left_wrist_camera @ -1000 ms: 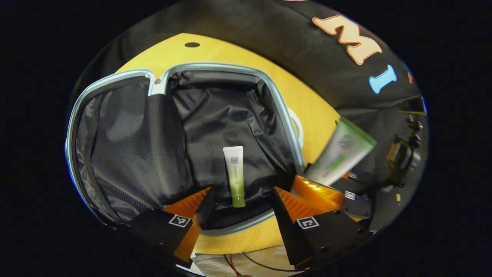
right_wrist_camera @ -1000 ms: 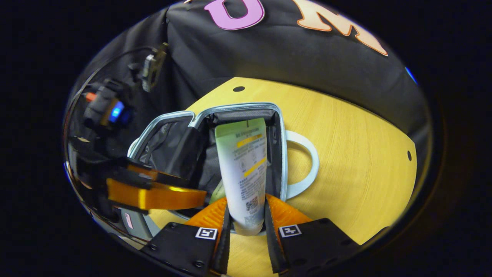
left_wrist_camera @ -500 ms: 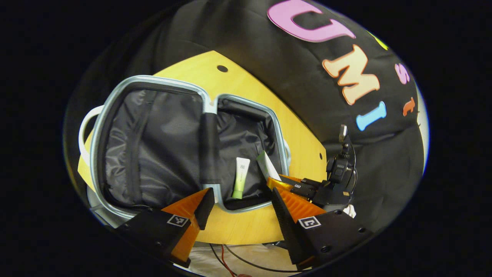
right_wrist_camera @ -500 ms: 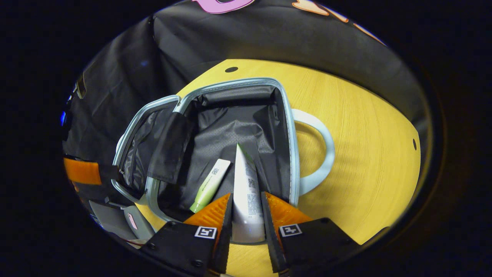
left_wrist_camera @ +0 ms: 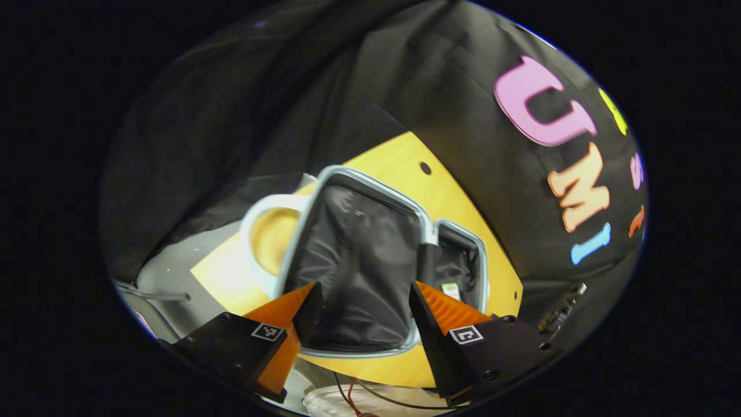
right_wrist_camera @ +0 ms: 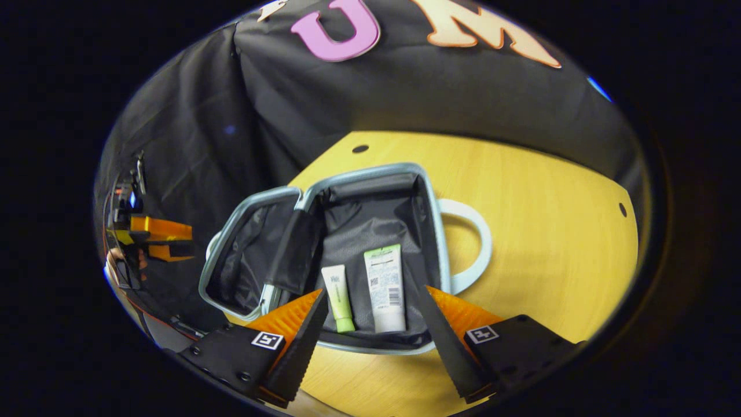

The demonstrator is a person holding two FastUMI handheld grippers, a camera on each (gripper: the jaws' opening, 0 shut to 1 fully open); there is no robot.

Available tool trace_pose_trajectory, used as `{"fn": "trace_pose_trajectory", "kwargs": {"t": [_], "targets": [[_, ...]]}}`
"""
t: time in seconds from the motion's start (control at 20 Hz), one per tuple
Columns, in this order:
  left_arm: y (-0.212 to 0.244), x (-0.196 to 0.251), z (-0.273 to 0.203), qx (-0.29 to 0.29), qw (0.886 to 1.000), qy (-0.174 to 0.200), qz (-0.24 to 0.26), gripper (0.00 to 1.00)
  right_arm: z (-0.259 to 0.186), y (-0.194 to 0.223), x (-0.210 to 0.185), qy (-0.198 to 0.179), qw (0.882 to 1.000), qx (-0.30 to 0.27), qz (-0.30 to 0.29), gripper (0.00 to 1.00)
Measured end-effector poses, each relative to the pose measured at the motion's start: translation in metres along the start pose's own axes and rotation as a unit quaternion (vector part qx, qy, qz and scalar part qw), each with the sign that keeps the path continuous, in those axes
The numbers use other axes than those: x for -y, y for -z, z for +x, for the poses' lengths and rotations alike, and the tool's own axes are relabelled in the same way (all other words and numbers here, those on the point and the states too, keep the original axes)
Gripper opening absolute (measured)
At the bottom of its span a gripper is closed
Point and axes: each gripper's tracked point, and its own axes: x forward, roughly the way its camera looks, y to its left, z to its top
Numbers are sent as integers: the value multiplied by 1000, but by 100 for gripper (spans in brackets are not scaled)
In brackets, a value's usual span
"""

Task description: First open the suitcase, pack the skin care products into it, and then close the suitcase.

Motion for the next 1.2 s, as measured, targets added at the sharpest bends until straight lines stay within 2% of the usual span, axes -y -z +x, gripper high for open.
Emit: {"fn": "trace_pose_trajectory", "kwargs": {"t": [0.15, 0.3, 0.4, 0.45, 0.5, 0.55, 0.6, 0.65, 0.85, 0.9, 0.95, 1.05, 1.1, 1.2], "targets": [[-19, -52, -2, 17, 999, -42, -27, 88, -34, -26, 15, 19, 997, 71, 27, 98], [-26, -95, 11, 16, 996, -72, -46, 88, -69, -39, 37, 46, 990, 117, 59, 98], [-27, -111, 23, 9, 995, -74, -62, 88, -89, -44, 54, 70, 985, 140, 76, 98], [-28, -115, 31, 6, 995, -70, -67, 92, -98, -47, 63, 82, 982, 152, 81, 98], [-29, -119, 39, 3, 995, -67, -71, 84, -108, -48, 71, 93, 979, 161, 86, 98], [-29, -123, 45, 1, 995, -65, -76, 82, -117, -47, 79, 104, 976, 167, 91, 98], [-29, -123, 50, -1, 995, -61, -79, 84, -125, -43, 87, 113, 974, 168, 98, 98], [-28, -124, 53, -6, 995, -59, -81, 77, -133, -40, 95, 123, 972, 168, 106, 98], [-26, -124, 66, -17, 994, -50, -92, 68, -160, -33, 122, 148, 961, 179, 149, 98], [-26, -121, 69, -16, 994, -42, -100, 53, -165, -31, 129, 154, 958, 183, 157, 98], [-26, -121, 72, -16, 993, -35, -108, 42, -169, -29, 136, 160, 956, 185, 164, 98], [-26, -117, 78, -14, 992, -20, -122, 36, -176, -26, 143, 164, 953, 186, 174, 98], [-26, -114, 80, -13, 991, -12, -131, 21, -181, -25, 147, 168, 951, 188, 177, 98], [-26, -116, 85, -12, 990, -10, -139, 20, -187, -28, 154, 175, 948, 197, 180, 98]]}}
